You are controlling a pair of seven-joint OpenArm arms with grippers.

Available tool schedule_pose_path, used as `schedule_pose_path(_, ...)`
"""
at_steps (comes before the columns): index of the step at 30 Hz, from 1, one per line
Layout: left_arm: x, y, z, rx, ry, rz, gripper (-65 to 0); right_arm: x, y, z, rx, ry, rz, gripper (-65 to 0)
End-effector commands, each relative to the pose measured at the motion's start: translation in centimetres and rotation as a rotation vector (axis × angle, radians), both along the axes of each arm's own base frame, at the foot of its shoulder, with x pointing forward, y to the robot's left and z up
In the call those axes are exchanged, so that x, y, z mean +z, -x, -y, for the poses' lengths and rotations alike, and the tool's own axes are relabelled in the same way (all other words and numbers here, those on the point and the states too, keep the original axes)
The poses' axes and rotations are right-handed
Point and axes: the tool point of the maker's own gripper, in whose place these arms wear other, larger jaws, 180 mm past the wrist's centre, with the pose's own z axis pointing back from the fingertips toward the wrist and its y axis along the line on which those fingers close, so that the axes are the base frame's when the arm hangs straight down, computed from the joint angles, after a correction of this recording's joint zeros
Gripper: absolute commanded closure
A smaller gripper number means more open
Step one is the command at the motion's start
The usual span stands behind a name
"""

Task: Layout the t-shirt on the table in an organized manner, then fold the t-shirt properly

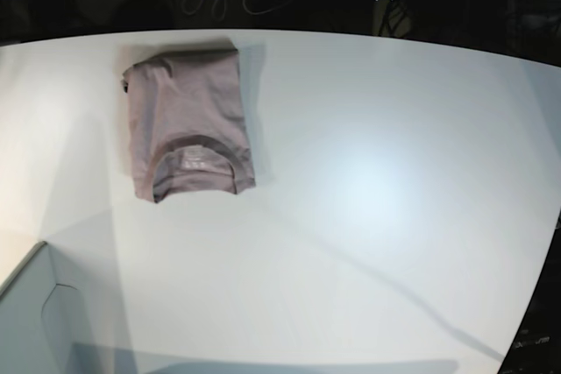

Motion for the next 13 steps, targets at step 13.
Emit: schedule_pose_path(13,0.0,-1.7,0.7,-0.005,0.017,0.018,0.0,-0.2,1.7,-1.5,-0.019,0.040,-0.058,0.0)
